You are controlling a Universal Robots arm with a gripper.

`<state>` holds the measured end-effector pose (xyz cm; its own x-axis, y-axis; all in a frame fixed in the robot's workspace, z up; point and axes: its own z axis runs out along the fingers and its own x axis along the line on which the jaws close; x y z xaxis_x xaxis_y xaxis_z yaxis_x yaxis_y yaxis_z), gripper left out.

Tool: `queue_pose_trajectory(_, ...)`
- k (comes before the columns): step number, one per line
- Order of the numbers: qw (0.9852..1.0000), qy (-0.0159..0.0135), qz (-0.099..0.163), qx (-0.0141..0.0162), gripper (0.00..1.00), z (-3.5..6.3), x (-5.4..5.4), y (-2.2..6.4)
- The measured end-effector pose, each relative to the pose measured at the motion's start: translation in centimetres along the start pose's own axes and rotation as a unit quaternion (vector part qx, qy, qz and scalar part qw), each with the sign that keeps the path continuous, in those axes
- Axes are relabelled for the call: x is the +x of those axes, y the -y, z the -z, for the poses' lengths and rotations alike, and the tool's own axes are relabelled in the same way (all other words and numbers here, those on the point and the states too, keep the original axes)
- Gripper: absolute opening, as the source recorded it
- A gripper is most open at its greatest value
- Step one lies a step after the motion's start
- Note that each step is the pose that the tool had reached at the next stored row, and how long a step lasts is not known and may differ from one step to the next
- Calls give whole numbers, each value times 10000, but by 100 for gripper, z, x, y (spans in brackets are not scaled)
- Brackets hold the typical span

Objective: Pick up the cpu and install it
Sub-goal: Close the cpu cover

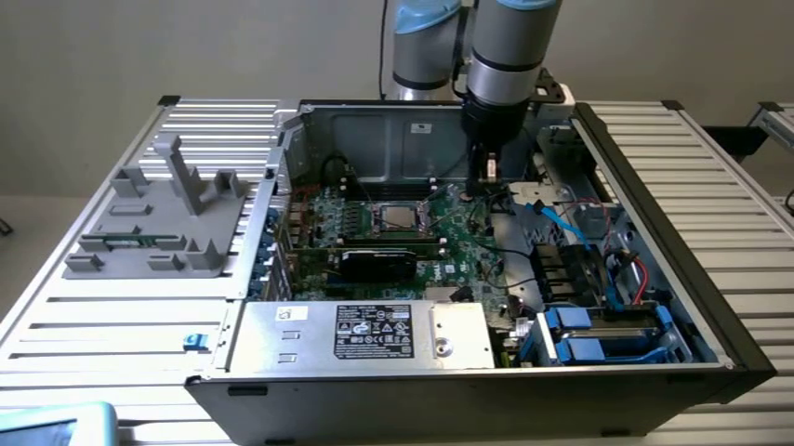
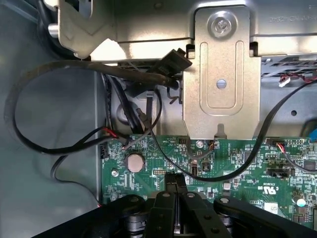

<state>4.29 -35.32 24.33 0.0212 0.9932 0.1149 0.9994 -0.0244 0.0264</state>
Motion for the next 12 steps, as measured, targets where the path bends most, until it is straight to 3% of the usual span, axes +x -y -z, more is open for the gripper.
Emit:
queue_pose_trajectory(4, 10000, 0, -2, 8, 11, -63, -5, 14)
queue_pose_trajectory(5, 10000, 1, -3, 18, 11, -65, -6, 25)
queue_pose_trajectory(8, 9999, -1, -12, 100, 11, -64, -7, 80)
queue_pose_trajectory(12, 9999, -6, -15, 121, 11, -59, -10, 217)
